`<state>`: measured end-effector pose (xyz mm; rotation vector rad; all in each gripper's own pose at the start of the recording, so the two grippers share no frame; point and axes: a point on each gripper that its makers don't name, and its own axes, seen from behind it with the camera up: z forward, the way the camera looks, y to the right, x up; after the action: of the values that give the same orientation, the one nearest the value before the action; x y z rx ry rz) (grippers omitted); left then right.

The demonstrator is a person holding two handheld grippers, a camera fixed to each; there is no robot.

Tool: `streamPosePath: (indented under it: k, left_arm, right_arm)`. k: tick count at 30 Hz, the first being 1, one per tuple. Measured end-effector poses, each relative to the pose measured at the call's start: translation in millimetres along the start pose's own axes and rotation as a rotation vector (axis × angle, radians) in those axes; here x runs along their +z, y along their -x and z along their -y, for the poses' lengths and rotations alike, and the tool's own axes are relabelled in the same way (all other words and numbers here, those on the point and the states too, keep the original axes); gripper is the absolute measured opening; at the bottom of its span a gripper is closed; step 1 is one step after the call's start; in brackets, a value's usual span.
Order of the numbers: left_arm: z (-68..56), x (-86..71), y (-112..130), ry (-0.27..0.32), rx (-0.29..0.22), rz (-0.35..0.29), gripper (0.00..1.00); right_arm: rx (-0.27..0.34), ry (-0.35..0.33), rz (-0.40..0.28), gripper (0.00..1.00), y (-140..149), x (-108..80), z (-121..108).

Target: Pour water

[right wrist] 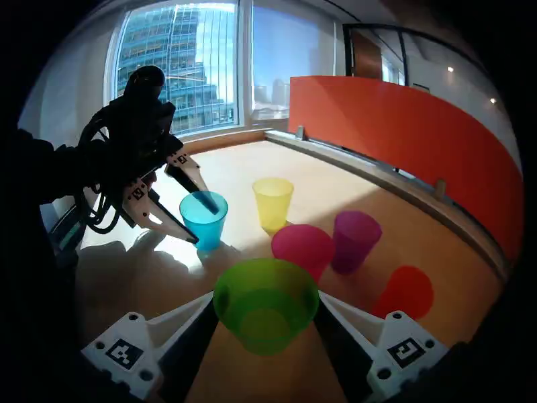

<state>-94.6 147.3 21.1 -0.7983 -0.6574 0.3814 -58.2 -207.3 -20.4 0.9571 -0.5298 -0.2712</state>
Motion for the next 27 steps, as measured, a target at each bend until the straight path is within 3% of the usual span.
streamPosePath:
  k: [20,27]
  left_arm:
    - [0.5,1.8,13.2,0.004,-0.023,0.011,0.83]
    - [-3.2,1.9,21.9,0.011,-0.019,0.043,0.85]
  right_arm:
    - [0.010,0.022,0.028,0.91,22.1,7.1,-1.7]
    - [0.017,0.029,0.033,0.91,27.8,9.0,-2.1]
